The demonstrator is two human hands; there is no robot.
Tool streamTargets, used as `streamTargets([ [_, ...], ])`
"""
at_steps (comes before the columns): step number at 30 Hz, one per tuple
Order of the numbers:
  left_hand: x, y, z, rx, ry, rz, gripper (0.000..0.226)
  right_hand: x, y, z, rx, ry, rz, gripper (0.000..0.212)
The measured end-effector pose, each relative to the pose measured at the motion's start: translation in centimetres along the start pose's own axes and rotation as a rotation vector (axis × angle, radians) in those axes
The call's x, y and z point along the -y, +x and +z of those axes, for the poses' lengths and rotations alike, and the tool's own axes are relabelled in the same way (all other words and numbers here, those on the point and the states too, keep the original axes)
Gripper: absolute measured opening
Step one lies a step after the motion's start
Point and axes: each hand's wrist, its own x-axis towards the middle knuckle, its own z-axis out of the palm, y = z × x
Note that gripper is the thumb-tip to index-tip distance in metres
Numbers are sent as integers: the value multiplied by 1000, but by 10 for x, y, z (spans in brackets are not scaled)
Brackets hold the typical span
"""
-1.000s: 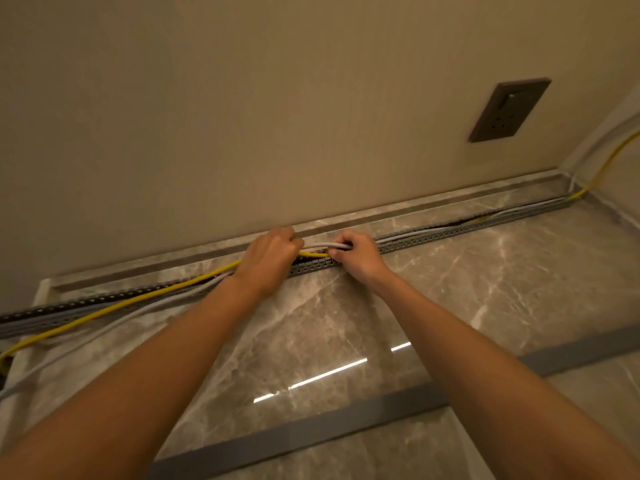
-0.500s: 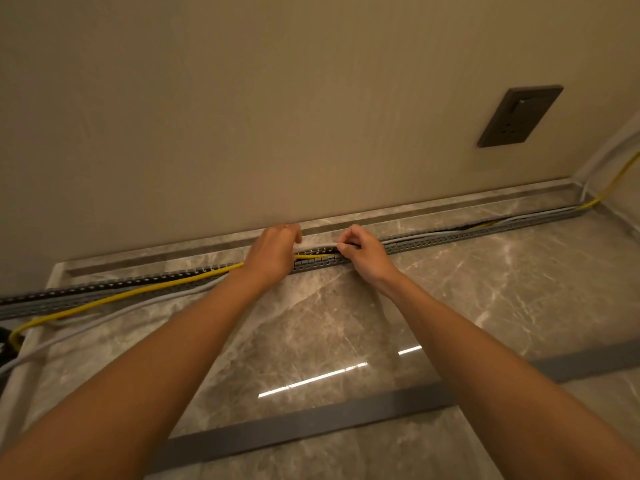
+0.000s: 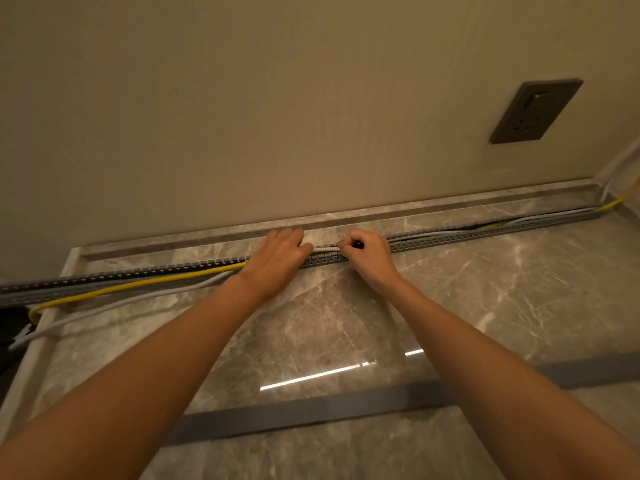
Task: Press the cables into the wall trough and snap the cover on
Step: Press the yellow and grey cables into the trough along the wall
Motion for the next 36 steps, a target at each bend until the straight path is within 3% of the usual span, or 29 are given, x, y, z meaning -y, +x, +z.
streamTargets([
  [6,-15,-3,-5,34,2,-105,20,-7,-7,-4,28,-193,-167,15],
  [10,-21,-1,-7,87,-11,-196,20,-9,-5,-7,66,-498,-257,25],
  [18,4,-3,-17,90,-337,-313,32,19,-7,-1,72,-815,-220,24],
  [22,32,-27,-20,87,-324,-374,37,39,-14,15,63,-732,-244,29],
  [29,76,-72,-28,173,-311,-438,25,85,-21,71,196,-413,-267,27],
  [36,101,-94,-28,176,-399,-381,25,108,-30,102,173,-139,-88,19],
])
